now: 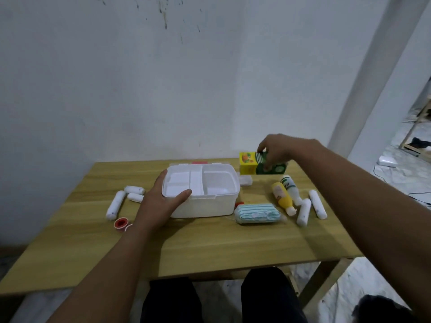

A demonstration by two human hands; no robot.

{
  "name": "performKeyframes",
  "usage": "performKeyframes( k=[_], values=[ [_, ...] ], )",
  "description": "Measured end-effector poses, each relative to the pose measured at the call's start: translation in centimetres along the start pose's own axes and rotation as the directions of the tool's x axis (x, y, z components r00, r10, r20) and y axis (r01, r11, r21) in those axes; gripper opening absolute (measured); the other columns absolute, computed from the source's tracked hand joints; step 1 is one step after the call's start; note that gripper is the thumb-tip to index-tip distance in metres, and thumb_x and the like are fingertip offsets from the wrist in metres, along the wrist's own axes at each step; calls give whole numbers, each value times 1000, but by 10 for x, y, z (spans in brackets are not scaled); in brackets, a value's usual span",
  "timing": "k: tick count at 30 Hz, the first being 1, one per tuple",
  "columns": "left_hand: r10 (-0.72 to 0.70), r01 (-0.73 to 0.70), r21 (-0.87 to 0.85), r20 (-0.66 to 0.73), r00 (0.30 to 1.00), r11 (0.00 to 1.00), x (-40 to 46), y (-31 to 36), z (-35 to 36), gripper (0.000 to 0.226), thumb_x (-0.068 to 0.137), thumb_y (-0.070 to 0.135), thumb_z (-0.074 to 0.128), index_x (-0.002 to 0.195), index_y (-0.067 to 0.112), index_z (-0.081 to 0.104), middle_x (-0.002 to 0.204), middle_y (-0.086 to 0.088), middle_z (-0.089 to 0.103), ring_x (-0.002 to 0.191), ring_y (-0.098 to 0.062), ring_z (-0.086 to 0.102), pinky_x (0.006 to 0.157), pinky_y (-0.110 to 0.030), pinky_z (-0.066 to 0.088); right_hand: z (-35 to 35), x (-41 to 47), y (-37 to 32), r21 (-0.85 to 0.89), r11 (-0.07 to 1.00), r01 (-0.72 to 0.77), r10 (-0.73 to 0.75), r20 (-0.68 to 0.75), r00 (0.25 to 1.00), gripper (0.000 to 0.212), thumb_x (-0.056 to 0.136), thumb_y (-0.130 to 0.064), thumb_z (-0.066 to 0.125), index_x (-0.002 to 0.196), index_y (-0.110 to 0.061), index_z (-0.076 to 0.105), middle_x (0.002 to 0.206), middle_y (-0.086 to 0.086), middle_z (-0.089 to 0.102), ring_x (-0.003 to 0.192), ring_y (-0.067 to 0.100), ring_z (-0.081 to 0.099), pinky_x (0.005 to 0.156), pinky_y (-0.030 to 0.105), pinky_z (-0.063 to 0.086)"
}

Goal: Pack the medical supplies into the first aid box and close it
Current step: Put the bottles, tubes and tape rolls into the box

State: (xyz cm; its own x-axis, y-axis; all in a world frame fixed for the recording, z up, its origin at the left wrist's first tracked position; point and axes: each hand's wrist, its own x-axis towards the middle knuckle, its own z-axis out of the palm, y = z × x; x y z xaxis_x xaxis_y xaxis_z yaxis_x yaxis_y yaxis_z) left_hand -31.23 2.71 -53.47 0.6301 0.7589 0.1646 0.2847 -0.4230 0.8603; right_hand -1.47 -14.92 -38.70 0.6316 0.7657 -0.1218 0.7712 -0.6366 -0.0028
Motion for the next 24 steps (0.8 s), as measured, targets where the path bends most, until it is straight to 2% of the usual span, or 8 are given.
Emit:
performKeyframes(
  k=[3, 5, 9, 12, 16, 20, 24],
  values=[
    [20, -20, -16, -1, 1000, 1000, 0, 2, 2, 98, 74, 73, 73, 156, 47, 27, 146, 24, 45, 129, -8, 45, 102, -39, 46, -28, -3, -17, 86, 994, 71, -63, -91, 994, 81, 68, -30, 93, 140, -23, 56, 133, 6, 61, 113, 28, 61, 85, 42, 60],
    [26, -26, -22, 0, 1000, 999, 1, 3, 3, 100, 71, 75, 72, 156, 47, 28, 142, 26, 45, 130, -8, 45, 101, -39, 46, -35, -5, -39, 90, 987, 135, -127, -94, 987, 74, 68, -29, 94, 134, -23, 59, 129, 4, 62, 112, 27, 61, 85, 41, 60],
    [28, -28, -34, 1, 1000, 999, 1, 1, 2, 102, 69, 76, 72, 156, 45, 28, 149, 21, 47, 134, -10, 46, 102, -38, 47, -19, 3, -88, -132, 976, 173, -172, 22, 985, 64, 60, -35, 95, 119, -22, 72, 115, 2, 69, 103, 27, 67, 84, 43, 61],
    [37, -37, -24, 2, 999, 999, 1, 2, 2, 103, 70, 75, 72, 158, 44, 28, 154, 16, 46, 133, -10, 45, 98, -37, 48, -3, 10, -111, -180, 963, 201, -196, 48, 980, 60, 57, -32, 96, 112, -17, 74, 105, 4, 71, 96, 28, 68, 83, 46, 61],
    [30, -30, -13, -3, 1000, 999, 2, 2, 3, 110, 63, 81, 68, 158, 43, 27, 155, 15, 45, 137, -15, 45, 102, -42, 51, 18, 16, -128, -132, 963, 236, -236, 11, 972, 56, 65, -25, 95, 115, -11, 73, 106, 6, 71, 98, 27, 68, 84, 43, 61],
    [41, -42, -19, -15, 999, 999, 2, 1, 3, 104, 68, 75, 71, 157, 44, 28, 154, 14, 46, 136, -15, 46, 101, -42, 51, 42, 22, -134, -41, 960, 276, -278, -61, 959, 46, 74, -16, 87, 117, -11, 72, 115, 8, 69, 103, 26, 65, 85, 35, 57],
    [64, -65, -29, -28, 998, 997, 2, 1, 5, 99, 71, 72, 73, 156, 43, 31, 152, 14, 49, 134, -14, 48, 98, -38, 51, 54, 19, -125, 79, 955, 285, -270, -160, 950, 48, 76, -18, 86, 121, -16, 67, 119, 5, 53, 98, 22, 58, 80, 31, 51]
  ],
)
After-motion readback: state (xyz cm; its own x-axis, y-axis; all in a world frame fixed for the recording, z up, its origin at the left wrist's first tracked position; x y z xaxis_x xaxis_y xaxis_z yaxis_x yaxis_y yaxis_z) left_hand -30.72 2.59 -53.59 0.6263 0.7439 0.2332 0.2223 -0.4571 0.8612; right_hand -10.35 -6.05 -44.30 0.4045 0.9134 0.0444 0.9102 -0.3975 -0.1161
